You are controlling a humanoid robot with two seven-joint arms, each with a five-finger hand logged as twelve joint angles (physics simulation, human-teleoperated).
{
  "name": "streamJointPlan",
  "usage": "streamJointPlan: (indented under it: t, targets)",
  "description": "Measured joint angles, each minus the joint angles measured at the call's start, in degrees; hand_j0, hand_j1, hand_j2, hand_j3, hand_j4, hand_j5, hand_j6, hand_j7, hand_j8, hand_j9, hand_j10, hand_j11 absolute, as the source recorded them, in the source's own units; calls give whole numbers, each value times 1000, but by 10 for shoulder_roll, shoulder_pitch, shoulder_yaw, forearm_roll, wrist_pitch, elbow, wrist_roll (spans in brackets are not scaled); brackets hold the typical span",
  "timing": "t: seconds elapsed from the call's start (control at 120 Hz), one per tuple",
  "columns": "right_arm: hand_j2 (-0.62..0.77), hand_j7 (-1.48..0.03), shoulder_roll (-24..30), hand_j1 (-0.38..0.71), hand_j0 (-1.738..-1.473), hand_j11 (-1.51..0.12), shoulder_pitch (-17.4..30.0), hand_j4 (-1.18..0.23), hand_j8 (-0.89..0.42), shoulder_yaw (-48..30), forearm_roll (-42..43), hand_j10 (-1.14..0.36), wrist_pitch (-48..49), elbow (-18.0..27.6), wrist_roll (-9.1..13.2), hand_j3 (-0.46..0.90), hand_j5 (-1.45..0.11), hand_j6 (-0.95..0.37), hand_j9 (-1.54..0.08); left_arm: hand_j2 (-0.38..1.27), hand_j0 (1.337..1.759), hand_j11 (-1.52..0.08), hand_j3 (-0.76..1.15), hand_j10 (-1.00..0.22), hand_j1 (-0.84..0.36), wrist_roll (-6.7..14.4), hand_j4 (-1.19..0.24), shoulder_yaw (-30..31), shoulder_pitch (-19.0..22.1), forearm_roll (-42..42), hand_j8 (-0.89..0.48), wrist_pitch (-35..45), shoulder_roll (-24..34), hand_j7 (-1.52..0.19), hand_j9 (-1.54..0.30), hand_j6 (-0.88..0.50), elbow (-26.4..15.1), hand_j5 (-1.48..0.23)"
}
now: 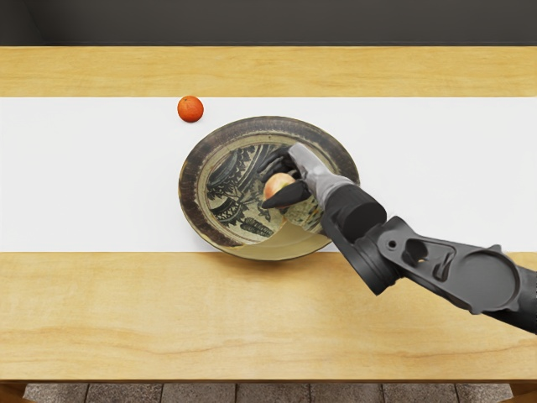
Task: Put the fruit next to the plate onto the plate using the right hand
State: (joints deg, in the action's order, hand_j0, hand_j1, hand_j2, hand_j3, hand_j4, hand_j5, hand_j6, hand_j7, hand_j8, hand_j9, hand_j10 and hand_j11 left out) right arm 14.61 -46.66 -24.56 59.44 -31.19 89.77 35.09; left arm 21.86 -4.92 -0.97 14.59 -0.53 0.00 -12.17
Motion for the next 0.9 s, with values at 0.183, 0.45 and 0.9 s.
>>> streamJointPlan:
  t: [0.183, 0.45, 0.9]
  targets:
    - [63, -383, -9, -92, -1657, -383, -1, -283, -171, -45, -1, -172, 63, 5, -1, 0, -404, -293, -397, 0, 1658, 0, 0, 0, 349, 0, 0, 0, 0, 0, 0, 0, 0, 0, 0, 0, 0, 0]
    - [14, -126, -2, -259, -1658, -126, 166, -94, -64, -398, -286, -64, 532, 16, -1, 0, -132, -97, -130, 0, 1658, 0, 0, 0, 349, 0, 0, 0, -3, 0, 0, 0, 0, 0, 0, 0, 0, 0]
    - [-2, -38, 62, -318, -1658, -38, 389, -28, -25, -702, -486, -25, 660, -62, -1, 0, -38, -28, -38, 0, 1658, 0, 0, 0, 349, 0, 0, 1, 19, 0, 0, -1, 0, 0, 0, 0, 0, 0]
